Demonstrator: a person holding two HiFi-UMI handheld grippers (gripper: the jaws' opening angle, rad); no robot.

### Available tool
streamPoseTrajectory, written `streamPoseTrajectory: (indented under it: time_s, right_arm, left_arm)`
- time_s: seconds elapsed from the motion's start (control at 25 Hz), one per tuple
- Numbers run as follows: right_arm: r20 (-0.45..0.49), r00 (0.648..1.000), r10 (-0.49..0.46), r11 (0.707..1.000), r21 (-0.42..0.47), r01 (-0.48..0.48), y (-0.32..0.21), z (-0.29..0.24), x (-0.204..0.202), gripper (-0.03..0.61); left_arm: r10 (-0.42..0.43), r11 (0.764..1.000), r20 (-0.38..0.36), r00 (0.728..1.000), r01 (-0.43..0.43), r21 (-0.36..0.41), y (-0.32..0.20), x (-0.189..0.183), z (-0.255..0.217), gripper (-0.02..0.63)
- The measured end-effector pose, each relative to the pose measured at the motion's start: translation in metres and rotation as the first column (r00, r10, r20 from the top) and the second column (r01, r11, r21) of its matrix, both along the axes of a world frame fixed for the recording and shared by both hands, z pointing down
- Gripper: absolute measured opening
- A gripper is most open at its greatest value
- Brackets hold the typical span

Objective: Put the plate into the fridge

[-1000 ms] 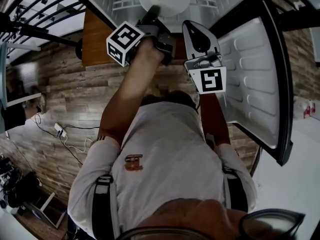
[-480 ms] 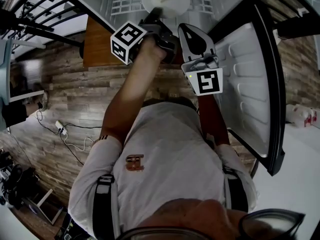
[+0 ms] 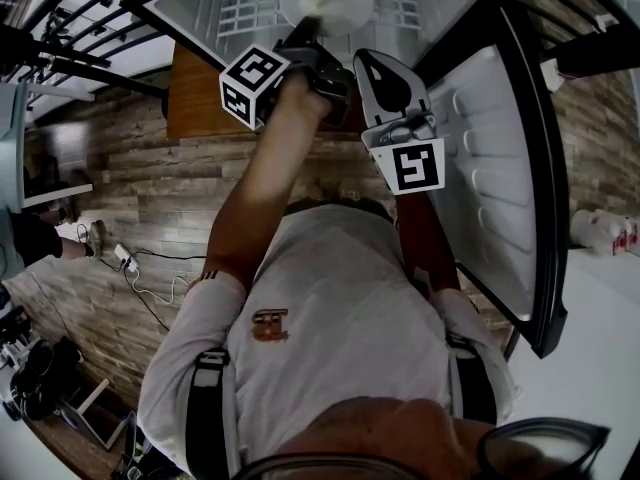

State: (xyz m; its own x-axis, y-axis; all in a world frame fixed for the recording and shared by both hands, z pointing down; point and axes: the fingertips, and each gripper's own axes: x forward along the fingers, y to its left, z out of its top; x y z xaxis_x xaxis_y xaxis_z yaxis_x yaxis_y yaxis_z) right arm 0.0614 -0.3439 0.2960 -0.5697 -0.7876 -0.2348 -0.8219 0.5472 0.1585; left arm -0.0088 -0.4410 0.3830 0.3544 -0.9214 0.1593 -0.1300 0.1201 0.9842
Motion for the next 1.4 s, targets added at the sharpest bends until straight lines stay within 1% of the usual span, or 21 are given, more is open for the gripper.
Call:
streamPoseTrajectory:
  time_s: [0.32, 0.52, 0.76, 0.96, 1.04, 1.16, 1.28, 1.4]
  right_arm:
    - [-0.009, 1.000, -0.009, 1.000, -0.013, 0.009, -0.003, 0.007, -0.001, 0.032]
    - [-0.016, 1.000, -0.014, 1.000, -0.013, 0.014, 0.000, 0.008, -0.004, 0.032]
    - [-0.028, 0.999, -0.017, 1.000, -0.016, 0.017, 0.001, 0.010, -0.004, 0.032]
    - [-0.035, 0.999, -0.021, 1.000, -0.023, 0.020, 0.003, 0.013, -0.005, 0.032]
    - [-0.040, 0.999, -0.023, 1.000, -0.022, 0.022, 0.004, 0.013, -0.006, 0.032]
    - [-0.045, 0.999, -0.026, 0.999, -0.022, 0.025, 0.004, 0.014, -0.007, 0.032]
    - [-0.046, 0.999, -0.026, 0.999, -0.022, 0.025, 0.004, 0.015, -0.007, 0.032]
    - [-0.050, 0.998, -0.026, 0.999, -0.025, 0.025, 0.004, 0.018, -0.006, 0.032]
  left_arm:
    - [-0.004, 1.000, -0.037, 0.999, 0.004, 0.014, -0.002, 0.000, -0.002, 0.032]
    - [0.007, 0.998, -0.041, 0.999, -0.004, 0.055, -0.001, -0.001, -0.007, 0.079]
    - [0.034, 0.995, 0.005, 0.999, -0.034, 0.089, -0.001, 0.002, -0.011, 0.131]
    - [0.104, 0.989, 0.111, 0.988, -0.114, 0.092, -0.001, 0.006, -0.014, 0.153]
    - [0.129, 0.986, 0.136, 0.982, -0.142, 0.087, 0.000, 0.006, -0.015, 0.156]
    - [0.156, 0.983, 0.144, 0.977, -0.168, 0.071, 0.002, 0.009, -0.010, 0.164]
    - [0.164, 0.983, 0.139, 0.977, -0.173, 0.055, 0.004, 0.012, -0.001, 0.173]
    - [0.160, 0.983, 0.148, 0.976, -0.171, 0.064, 0.006, 0.012, 0.002, 0.190]
